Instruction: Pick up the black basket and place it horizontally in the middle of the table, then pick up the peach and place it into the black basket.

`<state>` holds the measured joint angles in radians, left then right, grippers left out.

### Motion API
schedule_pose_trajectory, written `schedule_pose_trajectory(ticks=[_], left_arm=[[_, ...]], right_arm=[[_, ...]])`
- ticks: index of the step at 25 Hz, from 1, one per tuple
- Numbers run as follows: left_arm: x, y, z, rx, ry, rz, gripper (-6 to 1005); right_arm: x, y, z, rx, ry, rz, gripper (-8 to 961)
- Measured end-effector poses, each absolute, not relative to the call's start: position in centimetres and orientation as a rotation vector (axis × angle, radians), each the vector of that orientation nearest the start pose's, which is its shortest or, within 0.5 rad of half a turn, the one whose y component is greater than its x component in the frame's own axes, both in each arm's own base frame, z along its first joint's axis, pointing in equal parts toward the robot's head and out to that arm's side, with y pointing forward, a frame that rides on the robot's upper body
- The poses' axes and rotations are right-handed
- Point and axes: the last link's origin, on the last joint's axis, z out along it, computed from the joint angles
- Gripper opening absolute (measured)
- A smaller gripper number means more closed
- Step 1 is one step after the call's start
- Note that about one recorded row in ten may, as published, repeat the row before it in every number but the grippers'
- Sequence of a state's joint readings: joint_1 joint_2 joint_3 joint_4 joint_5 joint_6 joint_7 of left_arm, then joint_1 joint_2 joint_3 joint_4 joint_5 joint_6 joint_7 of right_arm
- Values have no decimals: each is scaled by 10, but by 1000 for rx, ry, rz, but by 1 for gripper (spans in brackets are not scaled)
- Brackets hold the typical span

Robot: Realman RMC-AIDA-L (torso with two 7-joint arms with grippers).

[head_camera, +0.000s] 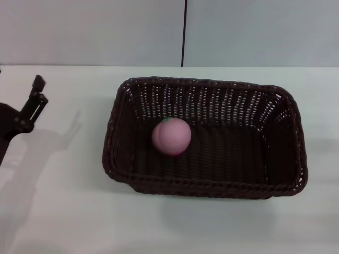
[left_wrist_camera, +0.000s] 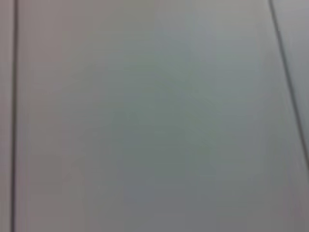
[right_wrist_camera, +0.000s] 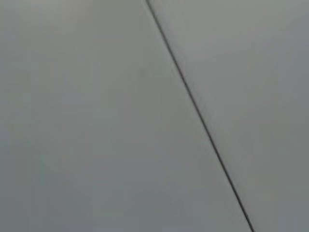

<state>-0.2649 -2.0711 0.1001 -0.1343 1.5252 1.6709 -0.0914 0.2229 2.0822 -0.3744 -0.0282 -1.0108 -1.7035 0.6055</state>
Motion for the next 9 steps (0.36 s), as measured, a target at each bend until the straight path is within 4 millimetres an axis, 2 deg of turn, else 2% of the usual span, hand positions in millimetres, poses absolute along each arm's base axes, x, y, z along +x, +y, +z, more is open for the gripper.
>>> schedule_pose_trajectory(ticks=[9], left_arm=[[-334,231,-4,-1570,-322,-839,856]], right_arm=[[356,234,45,-1319,559,1126,604]])
